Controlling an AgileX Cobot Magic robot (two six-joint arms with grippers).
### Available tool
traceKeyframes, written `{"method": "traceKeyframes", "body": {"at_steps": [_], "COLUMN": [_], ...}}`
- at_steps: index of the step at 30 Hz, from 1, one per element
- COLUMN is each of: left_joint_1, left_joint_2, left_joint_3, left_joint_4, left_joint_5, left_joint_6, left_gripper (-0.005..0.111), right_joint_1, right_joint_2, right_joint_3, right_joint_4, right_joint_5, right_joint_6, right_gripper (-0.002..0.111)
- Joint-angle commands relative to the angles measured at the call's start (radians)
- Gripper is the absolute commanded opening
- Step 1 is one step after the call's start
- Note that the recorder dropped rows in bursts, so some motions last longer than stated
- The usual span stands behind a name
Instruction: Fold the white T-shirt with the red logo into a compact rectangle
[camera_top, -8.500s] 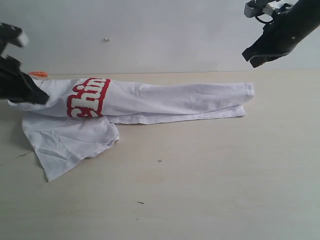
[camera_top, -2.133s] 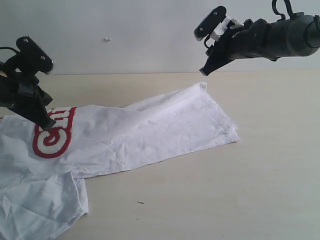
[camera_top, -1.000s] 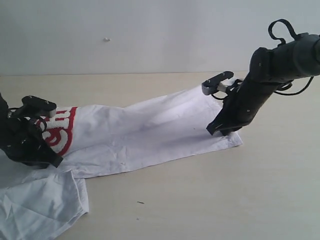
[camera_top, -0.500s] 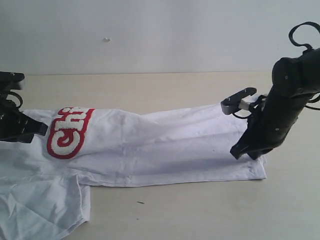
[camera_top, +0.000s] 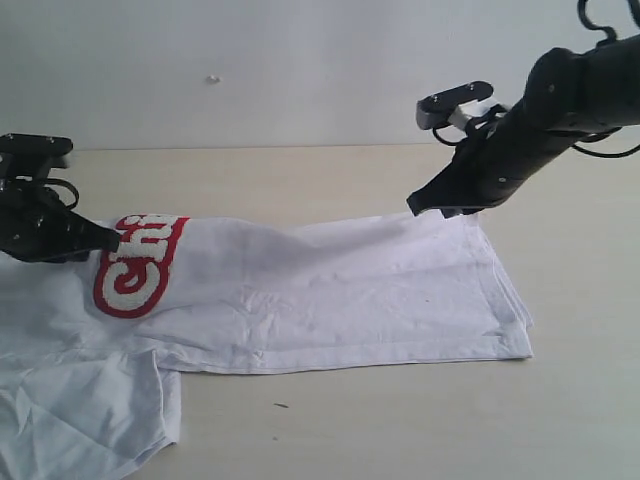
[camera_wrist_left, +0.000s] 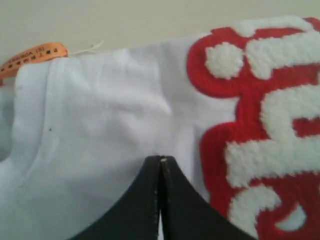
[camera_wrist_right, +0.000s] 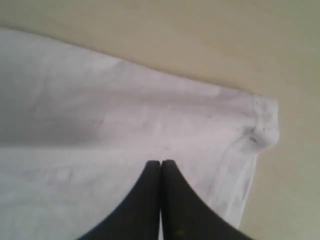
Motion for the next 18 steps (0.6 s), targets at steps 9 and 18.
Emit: {"method": "traceKeyframes", "body": {"at_steps": [9, 18], "left_joint_1": [0.117, 0.253], "left_joint_2": [0.197, 0.230], "left_joint_3": [-0.137, -0.137], "left_joint_4": [-0.006, 0.000], "left_joint_5": [-0.036, 0.011], "left_joint_6": [0.001, 0.003], "left_gripper": [0.000, 0.000], "right_joint_1": [0.000, -0.075], "right_joint_2": [0.316, 0.364], "right_joint_3": [-0.302, -0.332], "right_joint_4": [-0.183, -0.404], "right_joint_5": [0.099, 0.099], "right_joint_6": [0.090, 0.265], "right_gripper": [0.000, 0.000]}}
